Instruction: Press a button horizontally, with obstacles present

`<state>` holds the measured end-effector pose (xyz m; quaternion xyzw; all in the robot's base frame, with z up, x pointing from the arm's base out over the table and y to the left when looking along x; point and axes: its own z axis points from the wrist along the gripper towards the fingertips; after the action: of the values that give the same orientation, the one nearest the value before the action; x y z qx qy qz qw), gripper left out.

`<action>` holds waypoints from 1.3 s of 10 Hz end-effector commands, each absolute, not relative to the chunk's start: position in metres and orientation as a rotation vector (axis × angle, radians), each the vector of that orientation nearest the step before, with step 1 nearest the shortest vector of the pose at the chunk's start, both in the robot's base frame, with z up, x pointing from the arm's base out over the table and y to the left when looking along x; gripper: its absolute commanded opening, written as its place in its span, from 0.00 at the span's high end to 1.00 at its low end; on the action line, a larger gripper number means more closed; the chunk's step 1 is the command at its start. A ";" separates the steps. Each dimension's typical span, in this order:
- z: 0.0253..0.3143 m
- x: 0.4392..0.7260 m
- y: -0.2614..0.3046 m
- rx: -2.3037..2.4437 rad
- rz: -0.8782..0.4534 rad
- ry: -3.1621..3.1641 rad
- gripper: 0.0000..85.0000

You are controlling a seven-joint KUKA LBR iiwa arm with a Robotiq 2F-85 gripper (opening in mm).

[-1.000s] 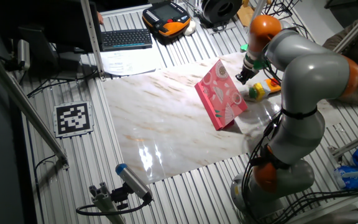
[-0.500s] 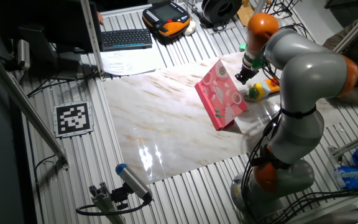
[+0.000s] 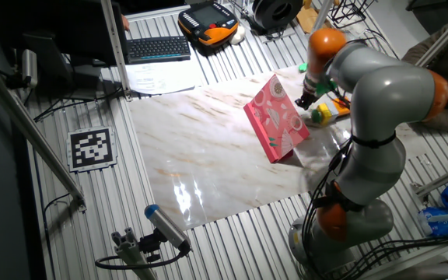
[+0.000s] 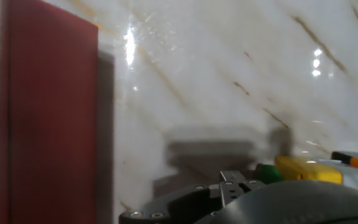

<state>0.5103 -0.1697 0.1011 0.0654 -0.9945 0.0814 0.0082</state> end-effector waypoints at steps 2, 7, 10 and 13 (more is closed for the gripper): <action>0.088 0.507 -0.173 0.223 0.273 -3.123 1.00; 0.069 0.503 -0.192 0.274 0.298 -3.109 1.00; 0.060 0.497 -0.207 0.307 0.328 -3.108 1.00; 0.059 0.496 -0.209 0.305 0.348 -3.097 1.00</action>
<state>0.4959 -0.2095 0.0593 0.0973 -0.9890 0.1112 0.0046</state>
